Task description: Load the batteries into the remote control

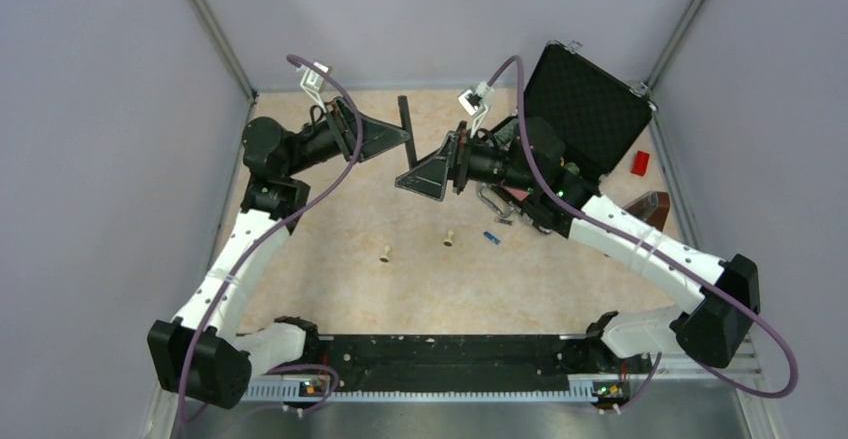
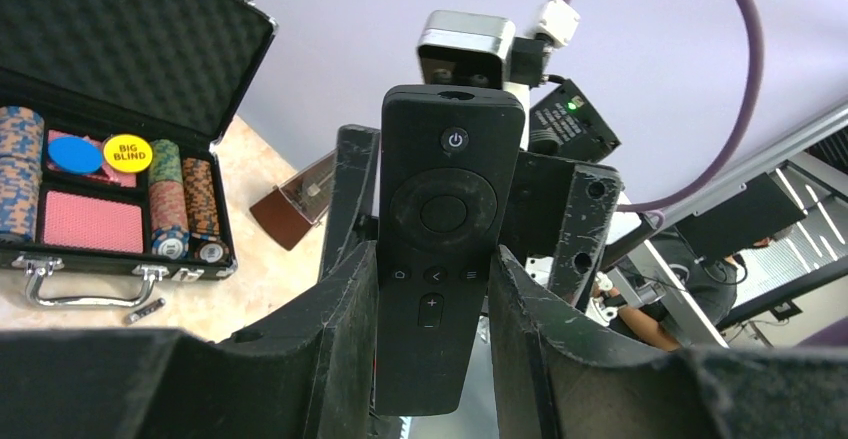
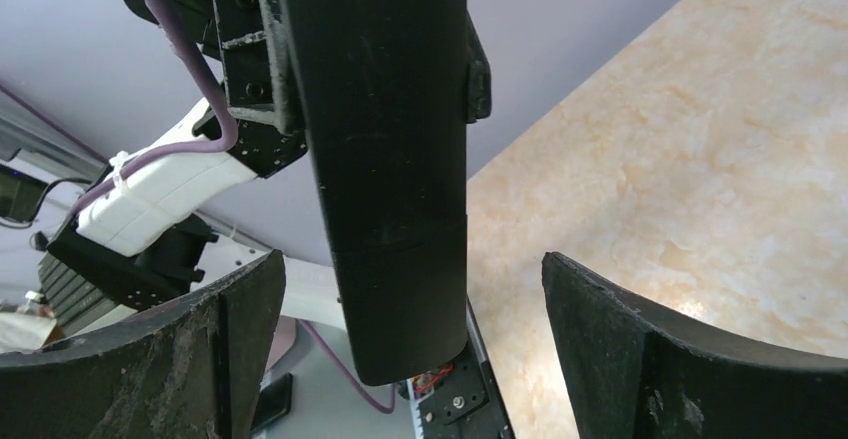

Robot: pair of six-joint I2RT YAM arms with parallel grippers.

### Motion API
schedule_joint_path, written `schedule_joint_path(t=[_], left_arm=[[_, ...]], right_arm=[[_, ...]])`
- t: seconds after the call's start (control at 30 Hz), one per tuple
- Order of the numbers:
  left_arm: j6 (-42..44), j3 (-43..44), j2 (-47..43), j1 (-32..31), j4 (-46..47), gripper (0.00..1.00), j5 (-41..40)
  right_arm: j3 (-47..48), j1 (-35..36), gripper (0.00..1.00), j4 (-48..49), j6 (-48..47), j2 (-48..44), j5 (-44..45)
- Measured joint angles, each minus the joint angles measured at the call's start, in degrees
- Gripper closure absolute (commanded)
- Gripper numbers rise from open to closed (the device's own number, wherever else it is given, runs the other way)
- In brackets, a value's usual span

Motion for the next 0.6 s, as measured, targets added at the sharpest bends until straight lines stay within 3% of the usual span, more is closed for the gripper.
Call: schedule_joint_path(t=[0.13,0.47,0.53,0.6], left_arm=[[-1.7,0.0,-0.4,-0.1,3.1,1.00,1.2],[-4.3,0.0,-0.9,-1.0,8.5,1.00,3.7],[-4.4,0.0,-0.9,-1.0,8.6,0.96,3.7],[-4.4,0.0,-0.9,-1.0,8.3,0.82,3.5]], right_arm=[[-0.1,0.0,0.09,2.7,1.5,0.7,-2.3],[-0.1,0.0,0.45,7.6,4.4,0.7,-4.5],[-0.1,0.0,0.52,8.0,4.5,0.7,-4.3],[-0.1,0.1,0.58,8.3,4.4,0.7,-4.1]])
